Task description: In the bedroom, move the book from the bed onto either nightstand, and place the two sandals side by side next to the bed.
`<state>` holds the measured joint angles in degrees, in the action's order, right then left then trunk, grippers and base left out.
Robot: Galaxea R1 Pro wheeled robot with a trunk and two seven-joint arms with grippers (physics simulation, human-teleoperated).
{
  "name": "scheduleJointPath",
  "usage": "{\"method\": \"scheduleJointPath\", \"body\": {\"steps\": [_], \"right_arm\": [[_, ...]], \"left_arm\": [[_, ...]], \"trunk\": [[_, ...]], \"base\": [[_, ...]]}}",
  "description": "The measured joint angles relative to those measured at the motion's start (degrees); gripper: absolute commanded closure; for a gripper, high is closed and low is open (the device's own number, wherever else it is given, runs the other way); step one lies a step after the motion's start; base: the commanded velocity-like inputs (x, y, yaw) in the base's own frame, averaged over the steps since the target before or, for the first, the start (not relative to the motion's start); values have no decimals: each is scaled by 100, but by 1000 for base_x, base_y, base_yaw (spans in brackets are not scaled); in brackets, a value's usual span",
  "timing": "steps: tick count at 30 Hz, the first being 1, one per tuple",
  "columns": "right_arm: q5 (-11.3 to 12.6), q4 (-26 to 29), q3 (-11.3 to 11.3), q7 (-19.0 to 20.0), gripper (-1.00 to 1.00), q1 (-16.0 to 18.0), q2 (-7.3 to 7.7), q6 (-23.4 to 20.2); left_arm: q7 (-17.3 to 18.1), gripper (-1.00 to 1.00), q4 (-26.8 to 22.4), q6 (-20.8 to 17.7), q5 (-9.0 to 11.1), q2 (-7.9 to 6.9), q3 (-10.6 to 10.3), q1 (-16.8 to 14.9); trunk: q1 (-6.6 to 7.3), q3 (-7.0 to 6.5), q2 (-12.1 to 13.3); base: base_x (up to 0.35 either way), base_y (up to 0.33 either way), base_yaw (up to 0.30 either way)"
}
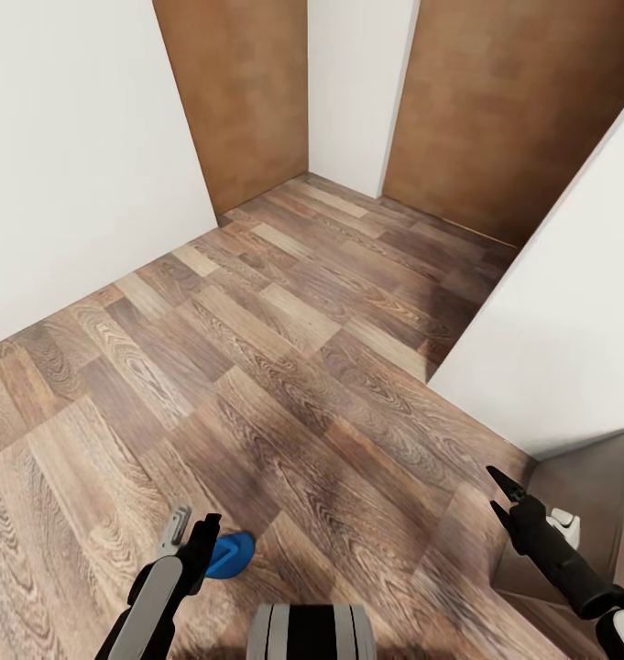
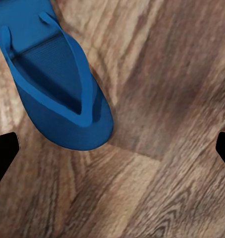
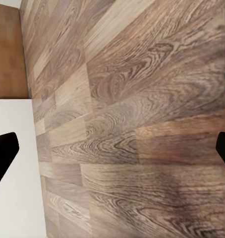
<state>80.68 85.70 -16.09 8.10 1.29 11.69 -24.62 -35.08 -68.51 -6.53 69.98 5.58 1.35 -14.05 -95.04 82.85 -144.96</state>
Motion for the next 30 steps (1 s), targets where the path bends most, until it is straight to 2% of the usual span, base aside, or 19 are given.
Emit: {"method": "scheduleJointPath", "body": {"steps": [8,19,25,27,30], "right_arm": [[-3,0,0,0,-100,0,-1,0],[-7,0,2,0,-100,0,-3,0],[-42,-7,8,0,-100,0,-3,0],[-49,-8,7,0,-100,0,-5,0],[-51,-8,8,0,-100,0,-6,0]], "left_arm": [[0,-100,0,0,0,0,0,0],[-57,-100,-36,32,1,-2,12,0],[-105,-100,-63,532,-14,48,19,-56],[-367,-100,-62,805,-33,138,23,-207],[-687,-100,-60,942,-35,182,24,-286]], "trunk": [[-21,177,-11],[-20,178,-11],[-20,178,-11],[-20,178,-11],[-20,178,-11]], "base": [[0,0,0],[0,0,0],[0,0,0],[0,0,0],[0,0,0]]}}
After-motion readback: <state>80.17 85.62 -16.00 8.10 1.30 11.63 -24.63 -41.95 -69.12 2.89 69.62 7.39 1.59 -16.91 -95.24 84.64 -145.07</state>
